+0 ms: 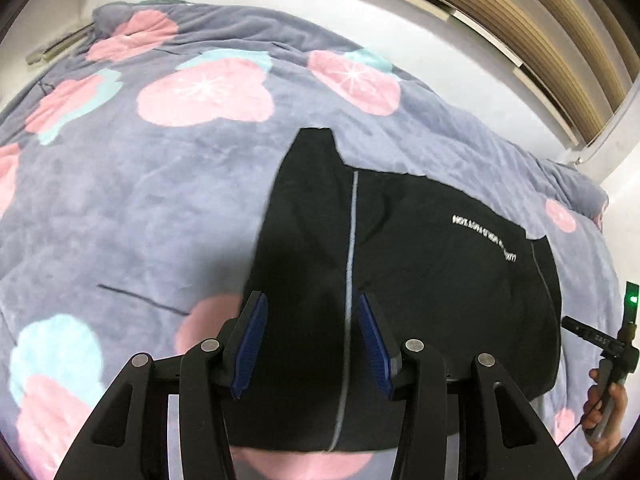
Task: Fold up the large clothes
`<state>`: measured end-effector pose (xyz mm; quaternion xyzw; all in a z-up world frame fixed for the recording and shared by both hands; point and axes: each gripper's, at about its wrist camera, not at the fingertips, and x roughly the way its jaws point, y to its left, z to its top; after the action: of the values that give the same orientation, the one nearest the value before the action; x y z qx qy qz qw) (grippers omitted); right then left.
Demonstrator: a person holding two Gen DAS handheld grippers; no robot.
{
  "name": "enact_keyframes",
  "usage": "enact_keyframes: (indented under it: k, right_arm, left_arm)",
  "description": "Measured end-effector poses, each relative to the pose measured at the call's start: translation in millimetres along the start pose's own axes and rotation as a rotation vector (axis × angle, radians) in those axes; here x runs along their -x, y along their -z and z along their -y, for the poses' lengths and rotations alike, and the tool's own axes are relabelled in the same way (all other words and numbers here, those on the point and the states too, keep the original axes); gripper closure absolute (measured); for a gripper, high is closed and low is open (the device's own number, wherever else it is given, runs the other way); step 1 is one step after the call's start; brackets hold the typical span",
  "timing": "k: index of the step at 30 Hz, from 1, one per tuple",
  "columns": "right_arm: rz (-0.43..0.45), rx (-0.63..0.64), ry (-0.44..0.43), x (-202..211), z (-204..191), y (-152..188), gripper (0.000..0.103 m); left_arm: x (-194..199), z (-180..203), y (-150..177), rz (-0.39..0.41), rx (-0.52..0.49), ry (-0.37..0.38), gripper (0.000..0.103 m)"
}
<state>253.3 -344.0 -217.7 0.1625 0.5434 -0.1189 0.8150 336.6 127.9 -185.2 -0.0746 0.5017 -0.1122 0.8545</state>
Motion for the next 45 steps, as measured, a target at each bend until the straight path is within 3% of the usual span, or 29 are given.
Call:
enact_keyframes:
  k: [6,10,14,17,20,24,26,29,33,38,41,45]
  right_arm:
    - [-0.034,-0.059,-0.032,4.2,22.7,24.4,0.032]
    - [-0.043,-0.063,-0.045,2.5,26.8,30.5,0.029]
    - [-0.06,-0.066,-0.05,-10.5,30.3,29.0,0.028]
    - [-0.073,-0.103,-0.086,-22.0,36.3,26.4,0.027]
    - [-0.068,-0.127,-0.11,-29.3,41.3,21.6,0.021]
    - [-0.079,-0.126,-0.14,-42.2,45.4,14.8,0.011]
    - [-0.099,-0.116,-0.178,-49.8,46.8,11.1,0.008]
    - [-0.132,-0.087,-0.221,-61.3,46.8,4.6,0.001]
    - [-0.177,-0.069,-0.317,-78.3,45.2,-5.3,0.001]
    - [-0.216,-0.051,-0.443,-97.0,31.4,-15.7,0.002]
    - [-0.216,-0.003,-0.448,-101.3,19.3,-19.1,0.002]
    - [-0.246,-0.047,-0.501,-114.1,19.8,-23.4,0.0]
  left_arm:
    - [7.3,-17.8,16.6,-0.043,0.007,-0.013,0.054]
    - [5.7,-24.8,25.8,-0.077,0.022,0.033,0.054]
    - [-10.7,-32.3,23.0,-0.128,0.046,0.068,0.054]
    - [-22.4,-39.5,15.8,-0.145,0.092,0.048,0.054]
    - [-36.4,-41.5,7.4,-0.156,0.093,0.08,0.053]
    - [-67.3,-38.0,1.8,-0.227,0.049,0.106,0.044]
    - [-87.0,-40.3,2.3,-0.276,0.053,0.132,0.041]
    - [-107.7,-48.9,2.1,-0.301,0.1,0.185,0.025]
    - [-126.4,-59.2,1.1,-0.331,0.176,0.295,0.024]
    - [-137.6,-53.0,-1.7,-0.337,0.17,0.341,0.023]
    - [-141.7,-48.6,-3.8,-0.342,0.169,0.368,0.023]
    - [-152.8,-40.0,-4.8,-0.352,0.197,0.416,0.023]
